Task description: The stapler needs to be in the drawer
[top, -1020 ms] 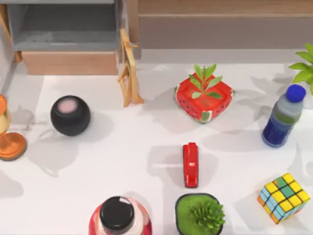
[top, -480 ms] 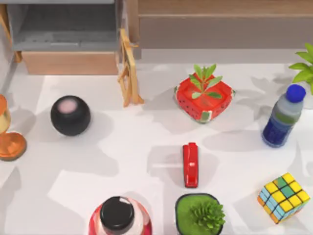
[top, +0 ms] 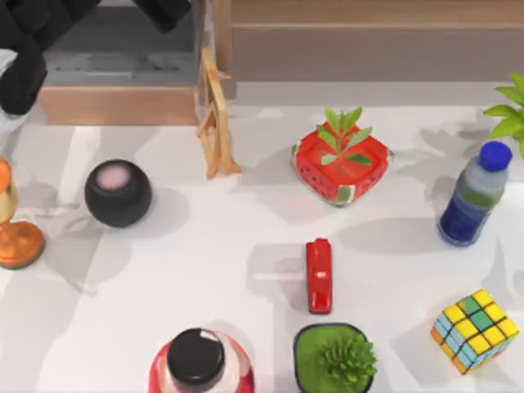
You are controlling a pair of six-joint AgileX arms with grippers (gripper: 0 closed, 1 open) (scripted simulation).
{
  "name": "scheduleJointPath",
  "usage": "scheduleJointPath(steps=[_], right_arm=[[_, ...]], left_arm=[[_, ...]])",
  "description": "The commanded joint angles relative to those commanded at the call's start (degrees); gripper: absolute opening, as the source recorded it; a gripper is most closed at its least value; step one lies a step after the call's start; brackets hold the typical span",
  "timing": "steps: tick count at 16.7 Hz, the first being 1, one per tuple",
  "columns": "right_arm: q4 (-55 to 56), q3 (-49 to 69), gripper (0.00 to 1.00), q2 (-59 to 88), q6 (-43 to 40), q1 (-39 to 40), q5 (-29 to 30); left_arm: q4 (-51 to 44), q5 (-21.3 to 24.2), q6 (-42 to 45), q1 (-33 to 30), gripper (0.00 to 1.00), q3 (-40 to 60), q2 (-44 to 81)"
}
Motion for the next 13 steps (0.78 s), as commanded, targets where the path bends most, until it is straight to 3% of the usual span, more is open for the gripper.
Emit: scheduleJointPath(steps=[4,7,13], right_arm=[[0.0,0.0,1.0,0.0,0.0,0.0,0.0],[0.0,0.0,1.0,0.0,0.0,0.0,0.0],[0.0,0.0,1.0,0.0,0.0,0.0,0.0]], left_arm=[[-24.2,-6.0,-19.1,-18.8,1.0,12.6,4.7],[-43.7,-10.3,-33.6,-28.8,1.0,20.9,9.8],[-81.4,-18.1,-61.2,-37.1,1.0,34.8,21.2]])
